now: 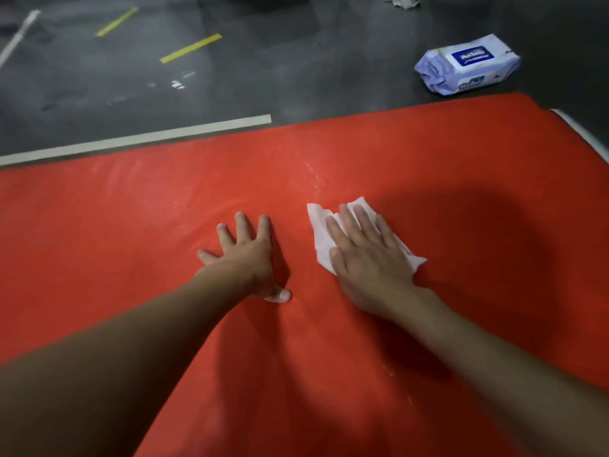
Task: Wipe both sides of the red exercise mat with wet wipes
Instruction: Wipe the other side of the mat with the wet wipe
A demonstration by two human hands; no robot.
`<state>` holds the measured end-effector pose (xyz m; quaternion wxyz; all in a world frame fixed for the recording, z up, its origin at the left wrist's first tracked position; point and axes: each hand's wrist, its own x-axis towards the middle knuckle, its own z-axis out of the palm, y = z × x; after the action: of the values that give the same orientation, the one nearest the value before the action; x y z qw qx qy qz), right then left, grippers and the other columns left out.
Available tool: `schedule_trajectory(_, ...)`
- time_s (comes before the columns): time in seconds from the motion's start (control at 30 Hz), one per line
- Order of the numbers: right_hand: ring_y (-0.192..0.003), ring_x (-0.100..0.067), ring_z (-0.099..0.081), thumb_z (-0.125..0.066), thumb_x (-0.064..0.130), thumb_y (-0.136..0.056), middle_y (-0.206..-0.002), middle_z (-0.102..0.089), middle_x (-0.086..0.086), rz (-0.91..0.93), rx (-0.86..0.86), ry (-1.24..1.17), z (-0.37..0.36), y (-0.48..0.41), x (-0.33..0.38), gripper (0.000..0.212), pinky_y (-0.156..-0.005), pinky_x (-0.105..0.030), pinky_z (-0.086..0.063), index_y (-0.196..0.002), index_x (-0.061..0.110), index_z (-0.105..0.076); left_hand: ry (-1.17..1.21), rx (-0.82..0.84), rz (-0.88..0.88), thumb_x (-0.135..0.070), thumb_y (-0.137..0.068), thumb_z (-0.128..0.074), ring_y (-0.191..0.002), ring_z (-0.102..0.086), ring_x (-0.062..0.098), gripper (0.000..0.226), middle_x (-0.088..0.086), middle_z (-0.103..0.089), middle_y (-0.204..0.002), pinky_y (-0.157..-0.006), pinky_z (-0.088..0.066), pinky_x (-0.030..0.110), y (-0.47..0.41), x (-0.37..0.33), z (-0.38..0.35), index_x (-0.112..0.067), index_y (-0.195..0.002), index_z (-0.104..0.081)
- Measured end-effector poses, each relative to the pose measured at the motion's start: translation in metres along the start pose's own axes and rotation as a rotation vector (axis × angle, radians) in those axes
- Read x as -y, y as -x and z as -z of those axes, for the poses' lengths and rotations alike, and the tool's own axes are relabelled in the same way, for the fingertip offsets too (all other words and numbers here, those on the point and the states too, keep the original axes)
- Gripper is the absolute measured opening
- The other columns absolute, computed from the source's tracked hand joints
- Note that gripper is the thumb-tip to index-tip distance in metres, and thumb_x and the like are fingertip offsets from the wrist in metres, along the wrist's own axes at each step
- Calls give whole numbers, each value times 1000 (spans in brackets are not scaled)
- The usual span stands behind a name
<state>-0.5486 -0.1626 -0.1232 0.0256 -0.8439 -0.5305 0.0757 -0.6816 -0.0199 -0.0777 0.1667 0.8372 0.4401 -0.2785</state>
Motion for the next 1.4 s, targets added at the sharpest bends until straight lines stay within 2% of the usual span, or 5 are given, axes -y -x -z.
schedule_trajectory(0.4,-153,-18,-9,-20,40,-98,-165,-16,-4,140,-75,20,-12,-18,24,62,-123,-43,-5,-156,17,-25,-71,-226,-30,-52,-53,-89,-123,-44,33,79,-1,-48,-125,-97,-36,54,-19,6,43,-33,-119,-50)
schedule_trajectory(0.67,-149,-19,24,-9,43,-100,-164,20,-4,46,91,12,-3,-58,12,65,-118,-40,19,-157,16,8,-40,-12,-57,-56,-46,-91,-148,10,40,151,1,18,-162,-110,-18,71,-51,19,53,-34,-153,12)
schedule_trajectory(0.87,-151,-18,16,-10,42,-104,-166,12,-4,-192,17,-9,3,-77,21,61,-122,-37,12,-158,18,3,-132,-137,-172,-31,-56,-91,-126,-48,37,101,4,-38,-140,-99,-42,52,-65,29,71,-32,-140,-35)
schedule_trajectory(1.03,-151,-19,16,-3,47,-95,-165,11,-7,-166,-12,-13,-4,-82,24,71,-122,-38,11,-158,13,1,-224,-126,-133,-25,-53,-94,-144,-8,46,122,8,-9,-154,-98,-24,79,-75,19,74,-40,-145,-15)
schedule_trajectory(1.4,-153,-20,6,-18,42,-104,-166,1,-8,-108,-77,20,0,-107,32,62,-122,-36,10,-158,15,-8,-158,-30,-235,-43,-54,-93,-148,11,40,149,0,22,-162,-112,-13,69,-88,39,83,-24,-154,16)
